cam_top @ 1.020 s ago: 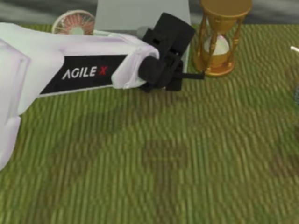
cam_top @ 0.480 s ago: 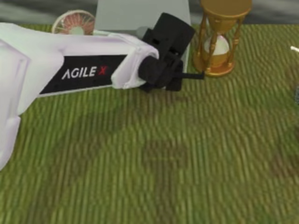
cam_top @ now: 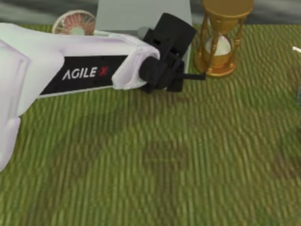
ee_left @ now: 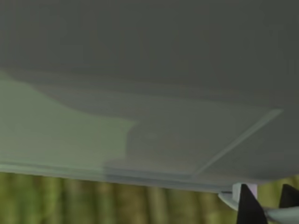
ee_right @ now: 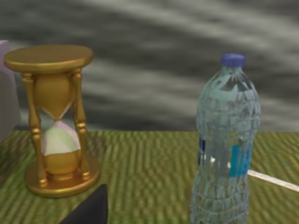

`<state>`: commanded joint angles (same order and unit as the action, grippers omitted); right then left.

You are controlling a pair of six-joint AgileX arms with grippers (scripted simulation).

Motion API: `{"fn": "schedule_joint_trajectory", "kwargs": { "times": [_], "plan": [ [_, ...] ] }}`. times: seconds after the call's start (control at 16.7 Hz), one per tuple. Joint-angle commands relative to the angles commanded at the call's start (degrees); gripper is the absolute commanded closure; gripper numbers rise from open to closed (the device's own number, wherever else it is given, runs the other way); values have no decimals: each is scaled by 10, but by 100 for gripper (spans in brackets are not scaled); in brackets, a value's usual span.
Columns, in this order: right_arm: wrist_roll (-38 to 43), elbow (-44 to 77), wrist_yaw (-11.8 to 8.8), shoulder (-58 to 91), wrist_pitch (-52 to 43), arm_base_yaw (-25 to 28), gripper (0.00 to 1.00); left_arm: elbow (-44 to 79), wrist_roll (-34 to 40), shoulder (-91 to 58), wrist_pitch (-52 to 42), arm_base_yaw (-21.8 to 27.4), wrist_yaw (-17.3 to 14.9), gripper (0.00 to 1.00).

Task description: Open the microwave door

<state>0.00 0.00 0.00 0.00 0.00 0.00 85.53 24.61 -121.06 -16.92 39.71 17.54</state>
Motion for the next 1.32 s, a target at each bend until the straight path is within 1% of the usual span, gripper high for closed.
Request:
{"fn": "schedule_joint_trajectory", "kwargs": {
  "times": [0.42, 1.32],
  "plan": [
    [0, 0, 0, 0, 0, 0, 0, -37, -31, 24, 22, -9, -18, 100],
    [0, 0, 0, 0, 0, 0, 0, -39, -32, 24, 22, -9, -18, 100]
  ]
}}
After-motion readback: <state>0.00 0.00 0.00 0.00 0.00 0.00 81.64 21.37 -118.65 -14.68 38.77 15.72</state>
